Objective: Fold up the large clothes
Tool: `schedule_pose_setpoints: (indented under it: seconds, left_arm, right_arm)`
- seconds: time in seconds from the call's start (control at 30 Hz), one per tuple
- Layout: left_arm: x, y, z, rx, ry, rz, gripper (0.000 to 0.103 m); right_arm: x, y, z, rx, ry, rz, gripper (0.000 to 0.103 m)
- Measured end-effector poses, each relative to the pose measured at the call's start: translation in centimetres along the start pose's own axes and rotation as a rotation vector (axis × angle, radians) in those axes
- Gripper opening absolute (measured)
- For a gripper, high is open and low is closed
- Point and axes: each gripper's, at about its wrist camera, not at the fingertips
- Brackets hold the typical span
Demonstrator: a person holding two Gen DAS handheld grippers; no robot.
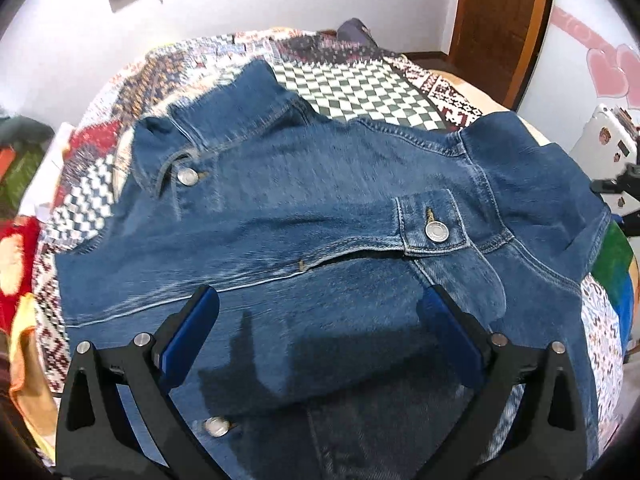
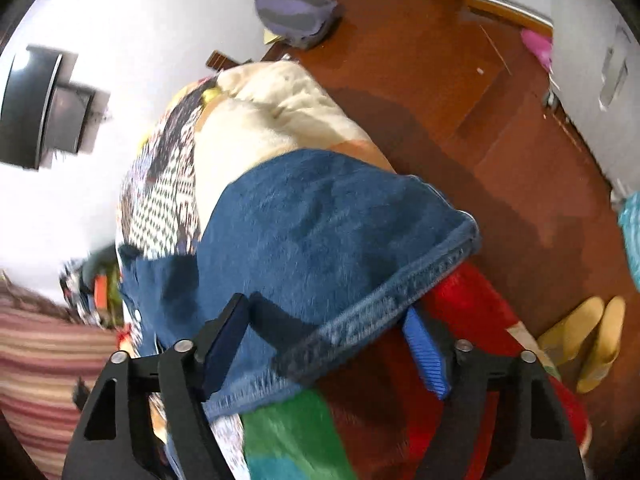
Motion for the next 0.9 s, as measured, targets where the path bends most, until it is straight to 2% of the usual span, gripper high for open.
schedule_pose_setpoints:
  seconds: [0.13, 0.2, 0.23, 0.3, 0.37, 0.47, 0.63, 0.77, 0.9]
  left_arm:
    - [0.5, 1.2, 0.0, -0.012, -0.003, -0.022, 0.103]
    - [0.6, 1.5, 0.1, -0.024, -0.002, -0.026, 0.103]
    - [0.7, 1.6, 0.1, -0.033, -0.002, -0.029, 0.103]
    - [0.7, 2.0, 0.3, -0.036, 0.002, -0.037, 0.103]
    - [0.8, 2.4, 0.4, -0.034, 0.007, -0.047, 0.103]
    - [0.8, 3.1, 0.6, -0.039, 0.009, -0.066, 0.103]
    - [1.0, 4.8, 1.5, -0.044, 0.029, -0.11, 0.103]
    - [1.5, 6.3, 2.7, -0.045, 0.057, -0.145, 0.103]
    - [2.4, 7.7, 4.2, -0.057, 0.08, -0.171, 0.103]
  right_arm:
    - [-0.3, -0.8, 0.1, -0.012, -0.039, -0.068, 0.055]
    - [0.4, -0.6, 1.4, 0.013, 0.009, -0.118, 0.038]
    - [0.7, -0.3, 2.4, 0.041, 0.046, -0.151, 0.035]
    - [1.5, 0.6, 4.3, 0.082, 0.127, -0.21, 0.021]
    - [2.2, 2.0, 6.5, 0.097, 0.199, -0.272, 0.017]
    - [3.4, 4.7, 9.9, 0.059, 0.287, -0.359, 0.015]
    - [5.8, 9.0, 16.6, -0.081, 0.43, -0.43, 0.012]
    - [8.9, 10.6, 22.0, -0.195, 0.534, -0.426, 0.012]
    - [12.3, 8.5, 27.2, -0.271, 0.62, -0.359, 0.012]
Point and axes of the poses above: each gripper's, at about its wrist camera, not at the fingertips, and y roughly against the way its jaws point, z to its left, x to its underside, and after that the axes turned 6 degrees about -y, right-handed
